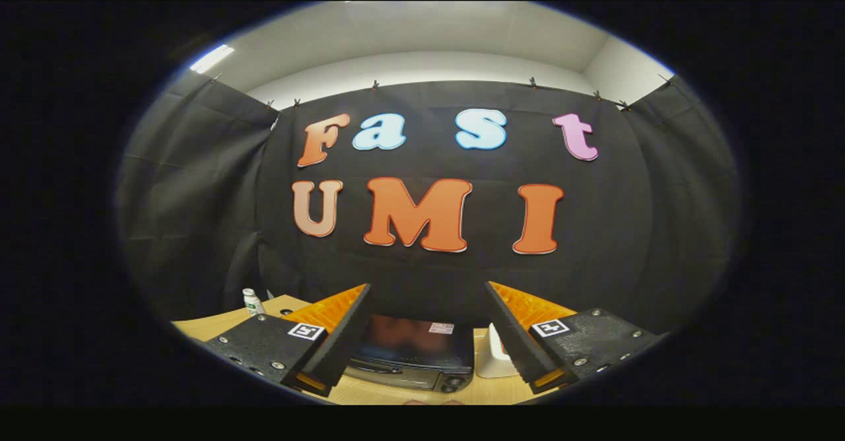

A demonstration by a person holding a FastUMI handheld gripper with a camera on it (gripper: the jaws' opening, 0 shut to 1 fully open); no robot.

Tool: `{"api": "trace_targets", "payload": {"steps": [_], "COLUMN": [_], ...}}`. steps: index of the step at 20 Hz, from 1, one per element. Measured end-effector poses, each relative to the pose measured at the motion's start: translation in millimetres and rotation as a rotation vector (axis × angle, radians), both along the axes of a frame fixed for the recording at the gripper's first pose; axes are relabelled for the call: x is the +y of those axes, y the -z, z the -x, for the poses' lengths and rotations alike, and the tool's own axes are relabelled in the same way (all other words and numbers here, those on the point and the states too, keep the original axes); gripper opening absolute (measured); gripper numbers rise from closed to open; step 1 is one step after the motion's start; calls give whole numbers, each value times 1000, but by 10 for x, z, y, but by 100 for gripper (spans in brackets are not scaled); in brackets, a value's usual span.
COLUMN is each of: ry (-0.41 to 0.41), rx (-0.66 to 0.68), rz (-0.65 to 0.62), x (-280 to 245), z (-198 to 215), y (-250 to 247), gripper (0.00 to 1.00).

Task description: Open the toaster oven, put the food inside, and close the toaster oven door.

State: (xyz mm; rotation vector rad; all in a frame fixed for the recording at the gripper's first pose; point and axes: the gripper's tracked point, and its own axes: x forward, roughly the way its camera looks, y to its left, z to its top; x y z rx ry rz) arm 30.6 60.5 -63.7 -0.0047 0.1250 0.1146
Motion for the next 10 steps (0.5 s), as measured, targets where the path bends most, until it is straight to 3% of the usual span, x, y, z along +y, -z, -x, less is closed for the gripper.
{"api": "trace_targets", "payload": {"steps": [10], "ry": [-83], "rx": [281], "rz": [-15], "x": [593], "z": [-85], "y": [1223], "gripper": [98]}}
